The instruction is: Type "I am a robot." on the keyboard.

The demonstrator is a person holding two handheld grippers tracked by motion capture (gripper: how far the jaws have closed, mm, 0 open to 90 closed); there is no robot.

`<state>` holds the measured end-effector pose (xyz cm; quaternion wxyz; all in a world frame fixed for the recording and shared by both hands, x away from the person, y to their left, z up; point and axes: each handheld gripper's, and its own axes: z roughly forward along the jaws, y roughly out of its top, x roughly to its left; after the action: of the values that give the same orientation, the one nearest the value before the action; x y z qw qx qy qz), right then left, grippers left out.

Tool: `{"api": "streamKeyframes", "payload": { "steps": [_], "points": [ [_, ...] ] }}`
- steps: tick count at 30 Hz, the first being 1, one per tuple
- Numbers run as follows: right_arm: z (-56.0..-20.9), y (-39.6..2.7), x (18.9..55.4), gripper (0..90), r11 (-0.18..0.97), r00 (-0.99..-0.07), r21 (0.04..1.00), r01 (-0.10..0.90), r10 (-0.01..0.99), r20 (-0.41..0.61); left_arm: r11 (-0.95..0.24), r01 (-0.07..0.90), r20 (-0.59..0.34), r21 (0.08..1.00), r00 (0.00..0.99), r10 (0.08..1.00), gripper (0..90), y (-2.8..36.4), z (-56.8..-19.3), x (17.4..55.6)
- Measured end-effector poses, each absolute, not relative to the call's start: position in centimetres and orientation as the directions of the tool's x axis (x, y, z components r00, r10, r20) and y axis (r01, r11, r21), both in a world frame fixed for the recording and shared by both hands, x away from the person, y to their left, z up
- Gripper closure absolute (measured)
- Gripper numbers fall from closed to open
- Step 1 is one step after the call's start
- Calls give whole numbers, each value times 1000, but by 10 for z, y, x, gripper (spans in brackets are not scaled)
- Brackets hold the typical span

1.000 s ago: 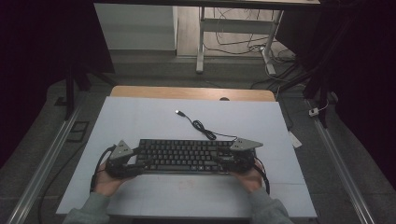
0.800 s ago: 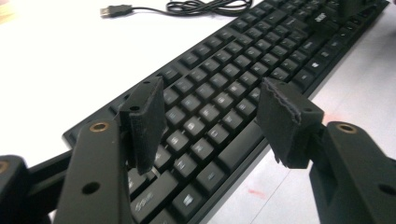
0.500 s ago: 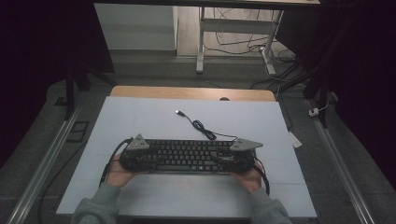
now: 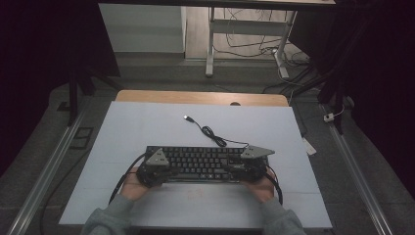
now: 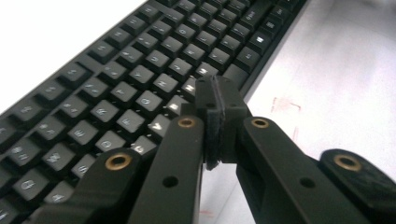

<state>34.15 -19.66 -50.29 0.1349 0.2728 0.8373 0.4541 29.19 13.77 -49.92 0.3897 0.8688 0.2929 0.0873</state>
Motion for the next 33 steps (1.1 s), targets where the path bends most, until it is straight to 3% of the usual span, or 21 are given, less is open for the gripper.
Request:
{"api": "streamKeyframes", "payload": {
  "steps": [33],
  "points": [
    [-506, -194, 345, 506, 457, -824, 828, 324, 567, 10, -534, 502, -76, 680, 773, 630, 888, 131, -525, 300]
  ]
}}
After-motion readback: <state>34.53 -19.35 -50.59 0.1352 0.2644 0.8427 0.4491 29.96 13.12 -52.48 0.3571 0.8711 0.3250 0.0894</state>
